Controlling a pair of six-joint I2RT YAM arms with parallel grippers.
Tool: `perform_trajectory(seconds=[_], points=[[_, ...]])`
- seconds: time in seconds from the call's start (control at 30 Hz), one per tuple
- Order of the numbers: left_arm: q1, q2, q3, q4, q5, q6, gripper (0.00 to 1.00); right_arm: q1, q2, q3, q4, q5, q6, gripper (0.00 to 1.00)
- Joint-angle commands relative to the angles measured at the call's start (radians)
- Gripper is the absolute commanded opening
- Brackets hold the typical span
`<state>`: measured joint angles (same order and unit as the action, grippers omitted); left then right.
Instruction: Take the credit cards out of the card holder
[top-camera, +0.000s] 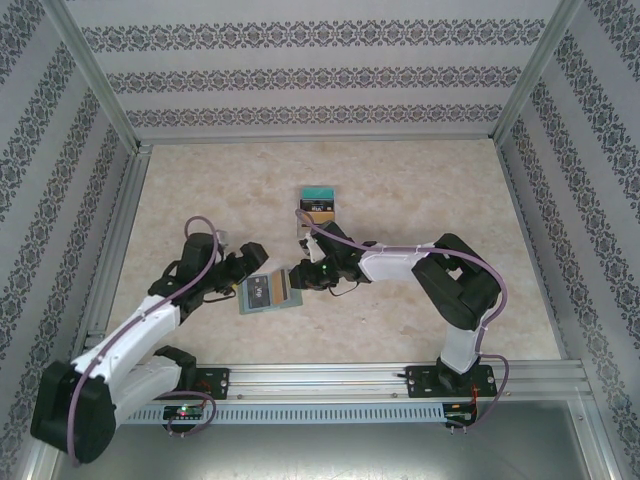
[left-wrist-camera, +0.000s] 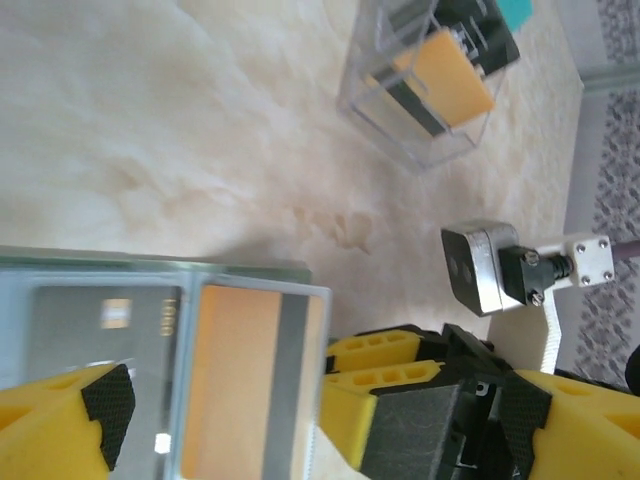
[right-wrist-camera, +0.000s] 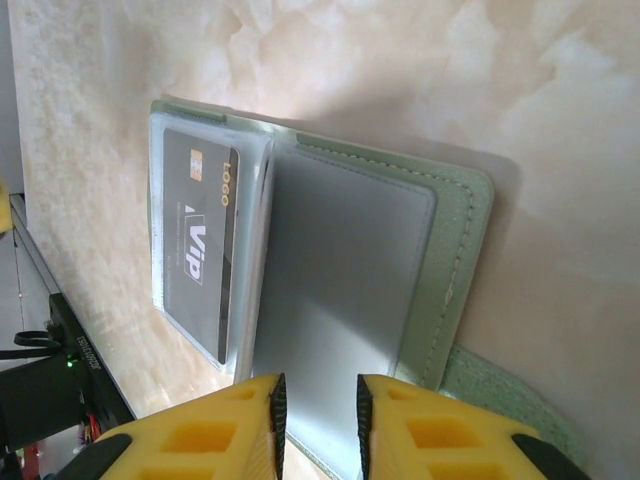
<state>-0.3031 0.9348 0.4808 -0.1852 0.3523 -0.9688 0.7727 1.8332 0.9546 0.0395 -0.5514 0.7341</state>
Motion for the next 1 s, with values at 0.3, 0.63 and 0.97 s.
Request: perform_trajectory(seconds=[0.3, 0.63, 0.97], points=[[0.067, -0.12, -0.182, -0.198, -0.079, -0.058, 0.95, 0.081, 0.087, 0.255, -0.158, -0.054, -0.073, 0.28], [0.076, -0.125, -0.154, -0.212, -0.072, -0.033, 0.92, 0.091, 0.137, 0.321, -0.207, -0.057, -0.08, 0.27], [0.088, -0.124, -0.144, -0.117, 0.014, -0.022, 0.73, 0.103, 0.15, 0.348, -0.314, 0.072, -0.136, 0.3]])
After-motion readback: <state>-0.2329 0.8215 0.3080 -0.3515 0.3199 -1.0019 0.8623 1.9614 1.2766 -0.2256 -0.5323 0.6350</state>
